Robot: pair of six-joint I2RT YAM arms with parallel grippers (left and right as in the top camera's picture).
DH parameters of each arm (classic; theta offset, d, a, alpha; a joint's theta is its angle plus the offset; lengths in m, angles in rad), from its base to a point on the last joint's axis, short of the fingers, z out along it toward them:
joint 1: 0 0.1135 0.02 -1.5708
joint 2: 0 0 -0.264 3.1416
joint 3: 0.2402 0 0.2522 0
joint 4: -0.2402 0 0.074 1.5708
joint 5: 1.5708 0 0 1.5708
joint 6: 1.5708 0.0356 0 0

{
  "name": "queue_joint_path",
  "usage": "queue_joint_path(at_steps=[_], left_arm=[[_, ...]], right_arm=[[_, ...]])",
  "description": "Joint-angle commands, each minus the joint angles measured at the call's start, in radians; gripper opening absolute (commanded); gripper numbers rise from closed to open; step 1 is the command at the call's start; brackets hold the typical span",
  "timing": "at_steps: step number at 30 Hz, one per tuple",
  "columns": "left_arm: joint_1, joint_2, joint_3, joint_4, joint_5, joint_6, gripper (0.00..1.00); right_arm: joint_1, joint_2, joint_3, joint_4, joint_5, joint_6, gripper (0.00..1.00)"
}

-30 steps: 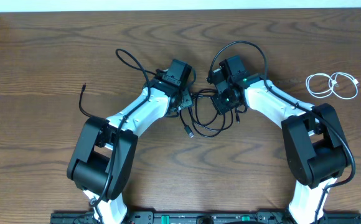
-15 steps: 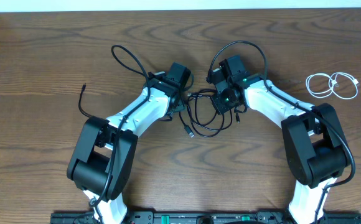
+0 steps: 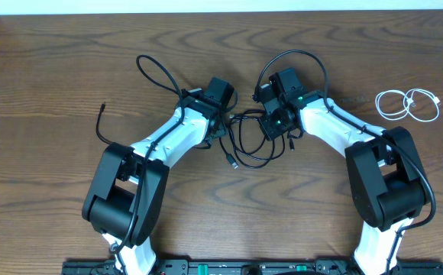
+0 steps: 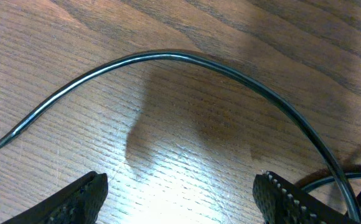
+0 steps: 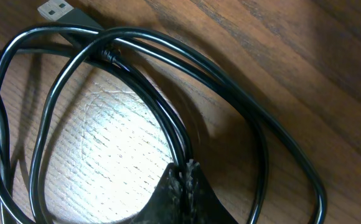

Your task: Untangle cables

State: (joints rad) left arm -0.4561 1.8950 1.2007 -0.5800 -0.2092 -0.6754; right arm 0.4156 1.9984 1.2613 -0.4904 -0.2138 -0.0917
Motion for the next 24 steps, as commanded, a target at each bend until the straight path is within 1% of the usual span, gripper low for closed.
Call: queue_joint_path(at_steps=[1, 11, 13, 16, 17, 18, 20, 22, 24], left_arm=[[0.002, -0.02, -0.006, -0.006, -0.02, 0.01, 0.79], [0.002, -0.02, -0.006, -0.01, -0.005, 0.01, 0.78], [0.014, -0.021, -0.005, -0.01, 0.057, 0.013, 0.76], [0.053, -0.022, -0.005, 0.003, 0.233, 0.043, 0.72], [0.08, -0.022, -0.005, 0.019, 0.337, 0.076, 0.68], [0.096, -0.022, -0.005, 0.026, 0.389, 0.089, 0.66], [0.131, -0.022, -0.005, 0.04, 0.489, 0.109, 0.54], [0.161, -0.022, -0.005, 0.043, 0.539, 0.13, 0.45], [0.189, -0.022, -0.005, 0.041, 0.546, 0.135, 0.37]], right_arm=[[0.005, 0.016, -0.008, 0.002, -0.018, -0.003, 0.01], [0.005, 0.016, -0.008, 0.003, -0.018, -0.003, 0.01], [0.005, 0.016, -0.008, 0.002, -0.018, -0.003, 0.01], [0.005, 0.016, -0.008, -0.003, -0.019, 0.002, 0.01], [0.005, 0.016, -0.008, -0.003, -0.026, 0.001, 0.01], [0.005, 0.016, -0.008, -0.002, -0.029, 0.001, 0.01], [0.005, 0.016, -0.008, 0.0, -0.034, 0.002, 0.01], [0.005, 0.016, -0.008, 0.002, -0.048, 0.002, 0.01], [0.005, 0.016, -0.007, 0.004, -0.075, 0.001, 0.01]])
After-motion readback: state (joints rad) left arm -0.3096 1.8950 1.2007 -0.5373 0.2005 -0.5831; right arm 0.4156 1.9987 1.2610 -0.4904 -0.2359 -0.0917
